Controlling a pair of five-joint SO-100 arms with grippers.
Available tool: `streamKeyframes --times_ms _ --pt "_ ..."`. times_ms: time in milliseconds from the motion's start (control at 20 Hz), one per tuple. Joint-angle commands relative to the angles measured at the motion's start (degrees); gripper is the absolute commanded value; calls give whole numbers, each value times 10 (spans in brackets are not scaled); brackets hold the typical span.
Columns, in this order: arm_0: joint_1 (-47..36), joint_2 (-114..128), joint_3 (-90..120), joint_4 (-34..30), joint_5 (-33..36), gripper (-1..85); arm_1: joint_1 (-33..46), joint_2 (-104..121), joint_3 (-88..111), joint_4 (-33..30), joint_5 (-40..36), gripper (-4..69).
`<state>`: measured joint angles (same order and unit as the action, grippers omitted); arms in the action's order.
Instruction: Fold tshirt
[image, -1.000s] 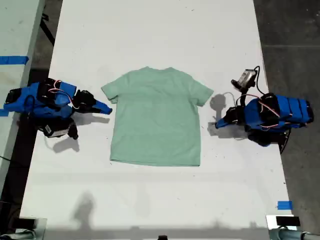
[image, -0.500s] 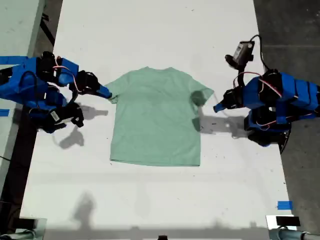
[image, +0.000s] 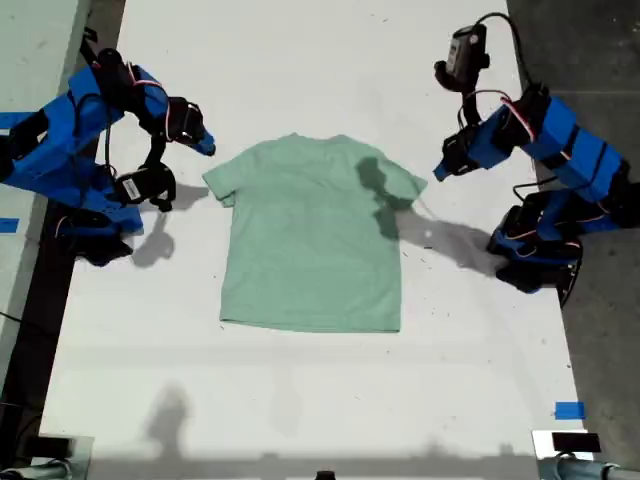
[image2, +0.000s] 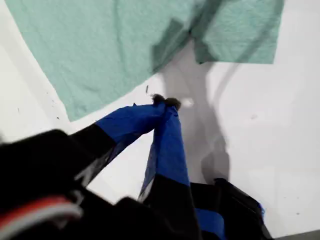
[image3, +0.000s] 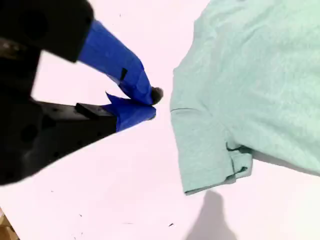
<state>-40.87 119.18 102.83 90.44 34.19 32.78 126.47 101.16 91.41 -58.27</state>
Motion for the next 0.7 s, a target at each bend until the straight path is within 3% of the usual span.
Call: streamKeyframes --times_ms 0,100,300,500,650 --pt "-38 4 -31 16 29 1 46 -17 -53 1 -70 8" --pt "-38 6 -27 18 32 2 69 -20 -47 -13 -95 114" --pt "-47 5 -17 19 34 1 98 -20 -37 -44 -123 252" --pt "-57 -12 -13 22 52 1 138 -26 40 -112 -158 271" --pt "-58 -23 -11 17 63 1 159 -53 120 -200 -186 272"
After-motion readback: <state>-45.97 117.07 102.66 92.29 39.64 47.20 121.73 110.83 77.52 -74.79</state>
